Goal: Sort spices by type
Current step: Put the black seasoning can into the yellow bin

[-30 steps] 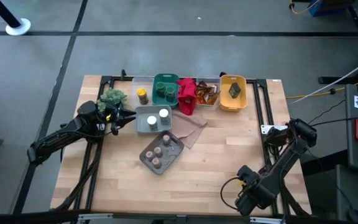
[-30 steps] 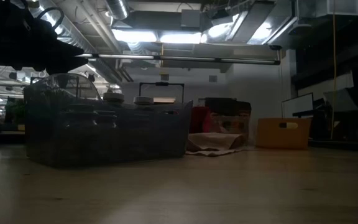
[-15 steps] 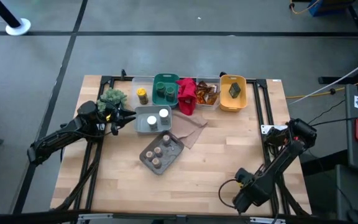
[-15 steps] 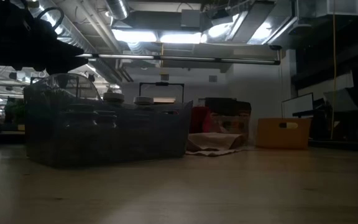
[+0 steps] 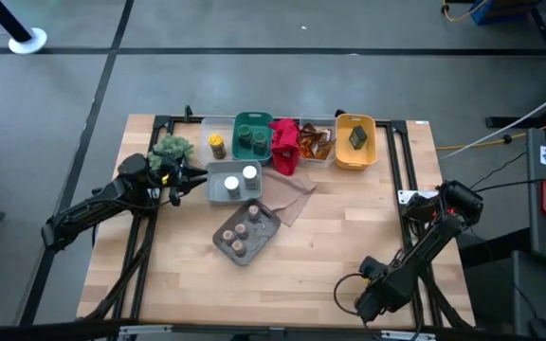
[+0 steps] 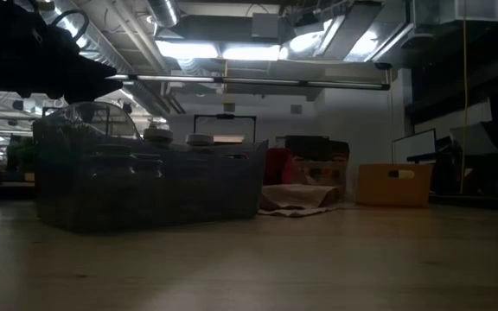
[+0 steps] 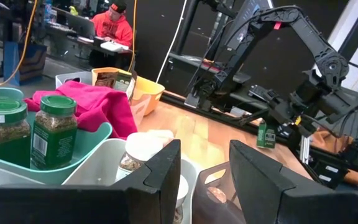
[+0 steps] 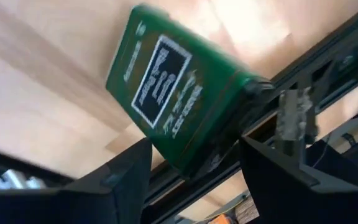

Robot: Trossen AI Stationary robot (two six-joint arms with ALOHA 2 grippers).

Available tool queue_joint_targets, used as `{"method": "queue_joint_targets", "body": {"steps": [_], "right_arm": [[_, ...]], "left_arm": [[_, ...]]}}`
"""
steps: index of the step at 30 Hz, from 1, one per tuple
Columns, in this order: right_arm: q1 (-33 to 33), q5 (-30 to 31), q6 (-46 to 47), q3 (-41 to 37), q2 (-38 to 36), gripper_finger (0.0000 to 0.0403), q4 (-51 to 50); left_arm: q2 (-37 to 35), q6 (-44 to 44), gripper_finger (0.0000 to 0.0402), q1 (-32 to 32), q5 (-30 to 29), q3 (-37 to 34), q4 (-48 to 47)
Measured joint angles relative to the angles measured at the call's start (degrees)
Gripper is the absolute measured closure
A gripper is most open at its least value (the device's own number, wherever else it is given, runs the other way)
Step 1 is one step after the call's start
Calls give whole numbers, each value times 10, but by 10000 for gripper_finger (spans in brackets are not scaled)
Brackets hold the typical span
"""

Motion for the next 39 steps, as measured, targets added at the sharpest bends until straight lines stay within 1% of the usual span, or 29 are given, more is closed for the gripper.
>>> {"method": "queue_joint_targets", "body": {"steps": [7, 11, 13, 17, 20, 30, 39], "right_arm": [[0, -9, 0, 1, 0, 165, 18], [-3, -6, 1, 19, 0, 165, 16], [-8, 7, 3, 33, 0, 165, 16], [-25, 58, 4, 64, 0, 165, 17], [-35, 70, 4, 77, 0, 165, 14], [-41, 69, 11, 101, 0, 165, -35], [-35, 76, 40, 98, 0, 165, -9]], "left_arm": [[0, 1, 274, 0, 0, 0, 0], [0, 1, 274, 0, 0, 0, 0], [0, 1, 274, 0, 0, 0, 0], [0, 1, 274, 0, 0, 0, 0], [0, 1, 274, 0, 0, 0, 0], [0, 29, 274, 0, 0, 0, 0], [0, 29, 274, 0, 0, 0, 0]]}}
